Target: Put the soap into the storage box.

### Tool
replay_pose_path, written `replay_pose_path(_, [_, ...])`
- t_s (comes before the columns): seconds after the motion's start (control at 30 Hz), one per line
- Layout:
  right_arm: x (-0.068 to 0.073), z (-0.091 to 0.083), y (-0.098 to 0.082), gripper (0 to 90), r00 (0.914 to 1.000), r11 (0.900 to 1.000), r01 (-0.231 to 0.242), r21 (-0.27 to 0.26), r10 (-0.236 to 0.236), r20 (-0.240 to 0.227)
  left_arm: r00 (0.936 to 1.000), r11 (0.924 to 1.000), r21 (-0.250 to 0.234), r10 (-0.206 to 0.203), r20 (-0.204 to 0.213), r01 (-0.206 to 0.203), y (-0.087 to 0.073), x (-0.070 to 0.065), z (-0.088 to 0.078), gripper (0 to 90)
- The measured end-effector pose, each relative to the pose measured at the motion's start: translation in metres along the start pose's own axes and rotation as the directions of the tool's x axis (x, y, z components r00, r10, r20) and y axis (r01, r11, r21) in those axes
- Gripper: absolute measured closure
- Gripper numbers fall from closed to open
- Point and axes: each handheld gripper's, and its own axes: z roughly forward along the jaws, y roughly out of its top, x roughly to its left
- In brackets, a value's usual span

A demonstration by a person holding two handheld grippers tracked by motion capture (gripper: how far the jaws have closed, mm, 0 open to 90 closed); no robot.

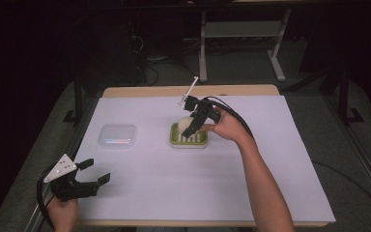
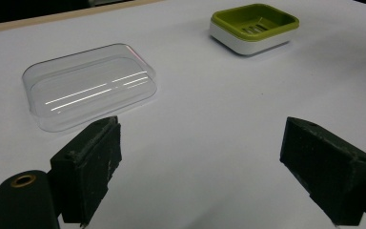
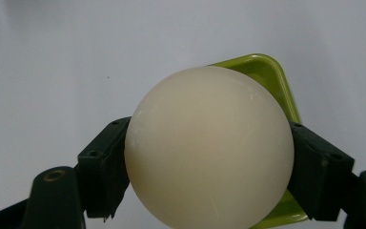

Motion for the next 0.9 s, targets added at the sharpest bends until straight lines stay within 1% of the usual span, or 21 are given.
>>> replay_pose_path(0.3, [-0.004, 0.007, 0.001, 23.8, 0.9999, 1.0, -0.014, 0.003, 0.014, 0.001, 1.0, 1.0, -0.002, -0.005, 0.0, 0.005, 0.0, 0.0, 0.0, 13.3])
replay_pose_path(0.4, [-0.005, 0.01, 0.001, 23.8, 0.9999, 1.0, -0.014, 0.01, 0.014, 0.005, 1.0, 1.0, -0.002, -0.002, 0.001, 0.002, 0.0, 0.0, 0.0, 13.3])
replay_pose_path(0.5, [-0.006, 0.013, 0.0, 23.8, 0.9997, 1.0, -0.025, 0.017, 0.025, 0.008, 1.0, 1.0, 0.001, 0.0, 0.001, 0.0, 0.0, 0.0, 0.0, 13.3])
replay_pose_path(0.6, [-0.01, 0.016, -0.001, 23.8, 0.9996, 1.0, -0.025, 0.014, 0.025, 0.009, 1.0, 1.0, 0.001, 0.0, 0.003, 0.0, 0.0, -0.001, 0.0, 13.2])
replay_pose_path(0.87, [-0.015, 0.024, -0.007, 23.8, 0.9981, 0.998, -0.061, 0.019, 0.061, 0.013, 1.0, 1.0, 0.002, -0.001, 0.004, 0.0, 0.0, -0.001, 0.001, 13.3])
replay_pose_path(0.9, [-0.016, 0.025, -0.007, 23.8, 0.9979, 0.998, -0.062, 0.02, 0.062, 0.018, 1.0, 1.0, -0.003, -0.006, 0.003, 0.006, 0.0, -0.001, 0.001, 13.3])
